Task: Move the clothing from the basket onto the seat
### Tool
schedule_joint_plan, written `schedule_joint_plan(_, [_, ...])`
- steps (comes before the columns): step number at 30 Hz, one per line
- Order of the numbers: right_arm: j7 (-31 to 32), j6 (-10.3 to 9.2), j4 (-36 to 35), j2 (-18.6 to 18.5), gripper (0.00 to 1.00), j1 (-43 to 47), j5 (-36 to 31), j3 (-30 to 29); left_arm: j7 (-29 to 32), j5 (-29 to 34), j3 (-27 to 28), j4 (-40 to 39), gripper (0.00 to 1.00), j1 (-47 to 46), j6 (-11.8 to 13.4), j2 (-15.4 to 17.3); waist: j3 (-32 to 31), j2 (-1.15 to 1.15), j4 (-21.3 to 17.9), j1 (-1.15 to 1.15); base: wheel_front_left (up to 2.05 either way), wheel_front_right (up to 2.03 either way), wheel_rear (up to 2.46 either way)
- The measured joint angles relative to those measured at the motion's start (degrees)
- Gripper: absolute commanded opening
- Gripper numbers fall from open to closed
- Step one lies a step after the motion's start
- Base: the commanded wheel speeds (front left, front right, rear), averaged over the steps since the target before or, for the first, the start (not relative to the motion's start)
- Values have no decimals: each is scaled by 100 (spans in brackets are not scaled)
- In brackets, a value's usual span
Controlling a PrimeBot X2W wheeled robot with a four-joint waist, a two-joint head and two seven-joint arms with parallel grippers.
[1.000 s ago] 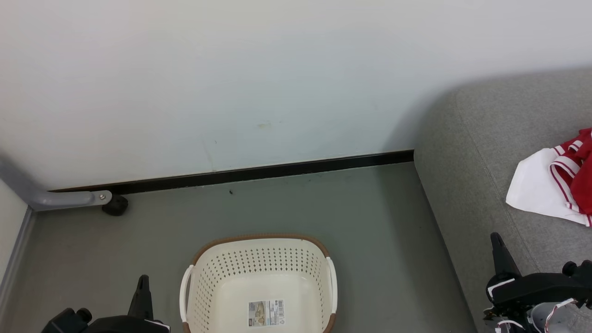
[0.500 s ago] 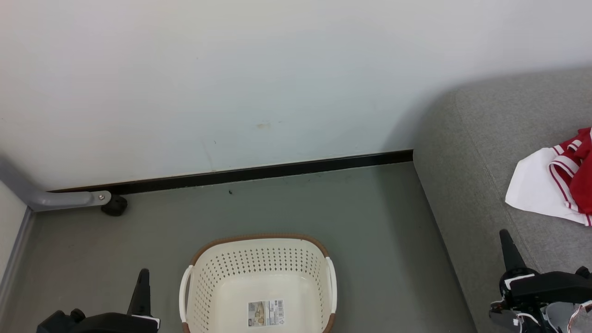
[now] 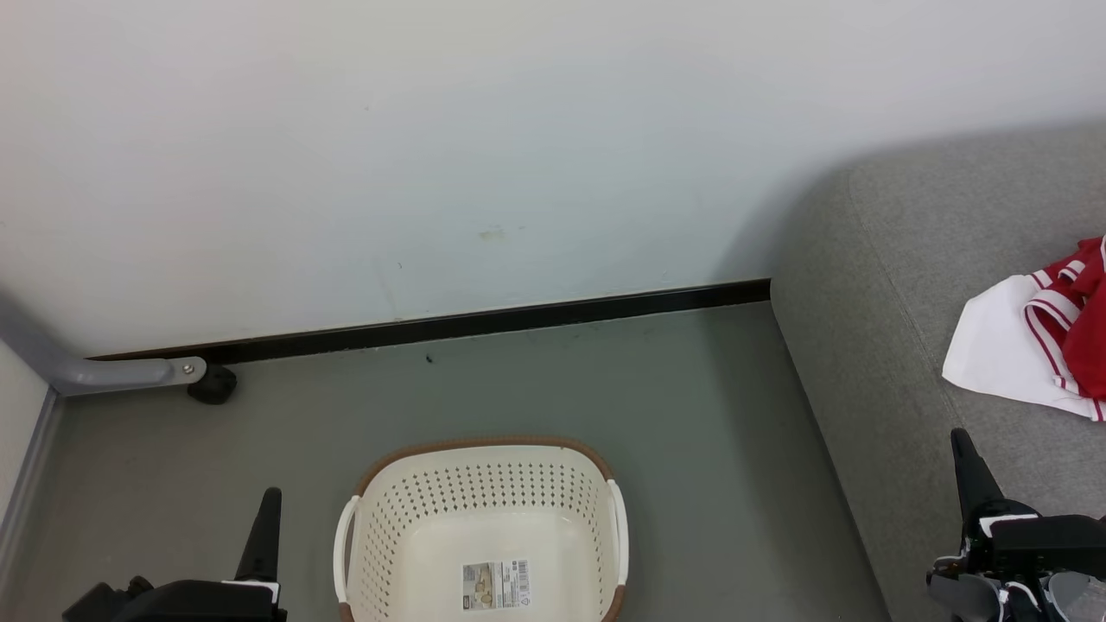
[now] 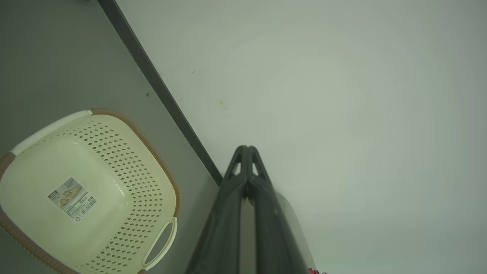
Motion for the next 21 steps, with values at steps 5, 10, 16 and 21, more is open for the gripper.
schedule_joint_plan(5, [94,51,-41,43,0,3,353,-130,103,-389,37,-63,0,-21,-99,-21,1,0,-4,0,0,0,0])
schedule_joint_plan(10, [199,94,-76,80,0,8,703,-261,201,-770,93,-120,0,-74,-149,-46,1,0,-9,0,0,0,0])
schedule_joint_plan(16, [305,144,-148,130,0,23,1144,-415,312,-1235,129,-182,0,-80,-200,-63,2,0,-14,0,0,0,0])
schedule_joint_plan(21, [348,152,-164,142,0,28,1268,-471,353,-1350,140,-204,0,-81,-244,-78,2,0,-15,0,0,0,0])
